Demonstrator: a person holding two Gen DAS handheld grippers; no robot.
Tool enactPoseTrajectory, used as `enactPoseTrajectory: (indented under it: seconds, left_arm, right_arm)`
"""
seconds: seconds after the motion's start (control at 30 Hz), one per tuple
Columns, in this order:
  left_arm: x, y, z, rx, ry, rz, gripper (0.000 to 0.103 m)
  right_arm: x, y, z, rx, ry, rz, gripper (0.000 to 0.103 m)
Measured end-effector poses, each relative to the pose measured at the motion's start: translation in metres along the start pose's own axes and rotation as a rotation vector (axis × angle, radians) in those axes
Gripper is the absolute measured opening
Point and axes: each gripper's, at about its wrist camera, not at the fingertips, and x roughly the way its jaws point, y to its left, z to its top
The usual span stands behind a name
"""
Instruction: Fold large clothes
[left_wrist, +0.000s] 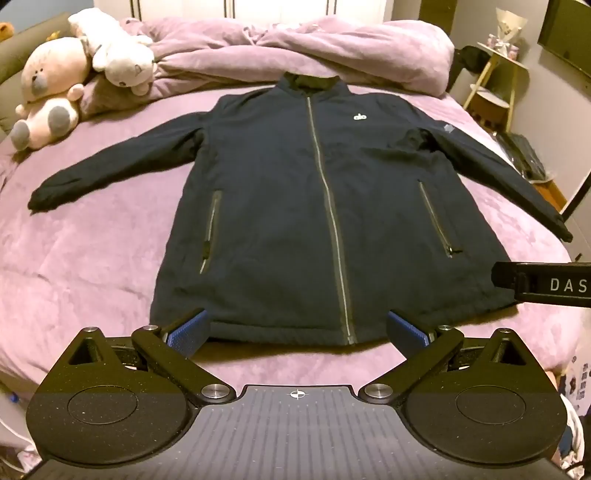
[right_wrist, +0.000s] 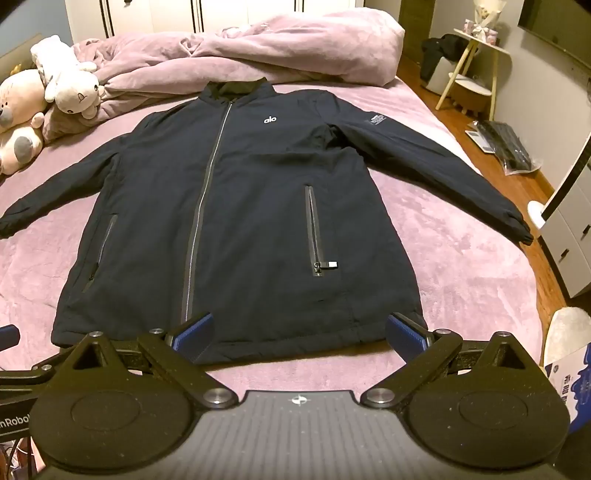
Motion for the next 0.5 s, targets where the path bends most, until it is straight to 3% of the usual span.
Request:
enactPoseTrajectory:
  seconds: [0.5]
  left_arm:
    - [-0.0017, 0.0005, -0.0041, -0.001, 0.003, -0.002, 0.103]
  right_arm:
    - [-0.0015, -0.0011, -0.0005, -0.005, -0.001, 0.008, 0.099]
